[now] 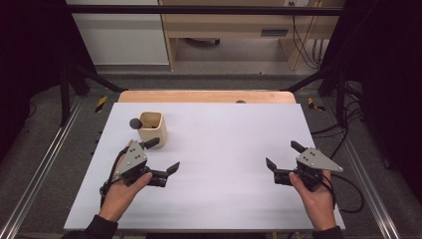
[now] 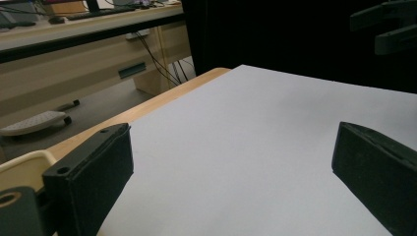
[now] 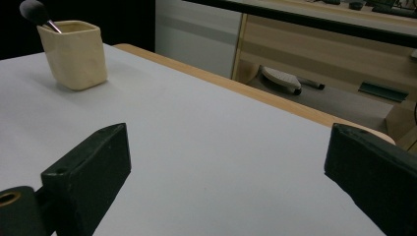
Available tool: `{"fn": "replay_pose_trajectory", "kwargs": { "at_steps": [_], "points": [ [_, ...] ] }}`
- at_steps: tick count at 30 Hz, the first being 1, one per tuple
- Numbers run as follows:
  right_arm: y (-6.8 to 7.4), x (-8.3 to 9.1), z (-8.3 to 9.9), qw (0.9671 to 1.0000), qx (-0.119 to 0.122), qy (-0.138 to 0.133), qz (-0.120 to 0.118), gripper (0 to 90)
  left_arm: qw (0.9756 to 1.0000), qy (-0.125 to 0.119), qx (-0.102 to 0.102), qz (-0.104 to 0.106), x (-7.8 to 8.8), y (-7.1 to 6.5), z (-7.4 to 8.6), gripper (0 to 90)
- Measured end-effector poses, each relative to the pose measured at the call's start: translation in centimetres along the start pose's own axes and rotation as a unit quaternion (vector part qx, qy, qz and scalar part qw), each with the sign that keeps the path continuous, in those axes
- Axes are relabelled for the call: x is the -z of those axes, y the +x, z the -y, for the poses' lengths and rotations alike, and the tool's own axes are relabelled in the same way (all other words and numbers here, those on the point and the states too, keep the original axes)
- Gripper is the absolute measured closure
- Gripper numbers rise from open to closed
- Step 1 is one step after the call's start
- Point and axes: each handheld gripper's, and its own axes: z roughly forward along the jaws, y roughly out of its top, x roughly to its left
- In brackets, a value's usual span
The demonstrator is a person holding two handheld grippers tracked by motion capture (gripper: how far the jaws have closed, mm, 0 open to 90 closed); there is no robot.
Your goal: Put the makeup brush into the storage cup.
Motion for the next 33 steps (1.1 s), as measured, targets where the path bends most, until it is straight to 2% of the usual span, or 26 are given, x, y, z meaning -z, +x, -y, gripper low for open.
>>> {"fn": "replay_pose_trajectory", "kwargs": {
  "at_steps": [3, 8, 14, 16, 23, 29, 33],
  "points": [
    [-0.3, 0.3, 0.2, 1.0, 0.002, -0.002, 0.007, 3.7, 0.9999, -0.004, 0.002, -0.009, 0.8, 0.5, 0.2, 1.8],
    [-0.9, 0.9, 0.7, 0.9997, 0.003, -0.006, 0.022, 3.7, 0.9992, -0.017, 0.003, -0.037, 2.3, 1.2, 0.8, 1.9],
    [-1.8, 1.8, 1.6, 0.9993, -0.01, -0.01, 0.035, 3.5, 0.9976, -0.036, 0.009, -0.06, 3.9, 1.9, 1.7, 1.8],
    [-2.1, 2.2, 1.9, 0.9991, -0.013, -0.01, 0.038, 3.4, 0.9968, -0.043, 0.001, -0.067, 4.3, 2.1, 2.0, 1.7],
    [-2.9, 3.1, 3.0, 0.9987, -0.016, -0.007, 0.048, 3.4, 0.9954, -0.052, 0.017, -0.079, 5.5, 2.5, 3.5, 1.5],
    [-3.1, 3.3, 4.2, 0.9985, -0.016, -0.005, 0.052, 3.4, 0.9931, -0.065, 0.028, -0.094, 5.9, 2.7, 4.9, 1.8],
    [-3.2, 3.3, 4.7, 0.9984, -0.02, -0.004, 0.052, 3.4, 0.9923, -0.075, 0.031, -0.094, 6.0, 2.7, 5.8, 1.8]
  ]
}}
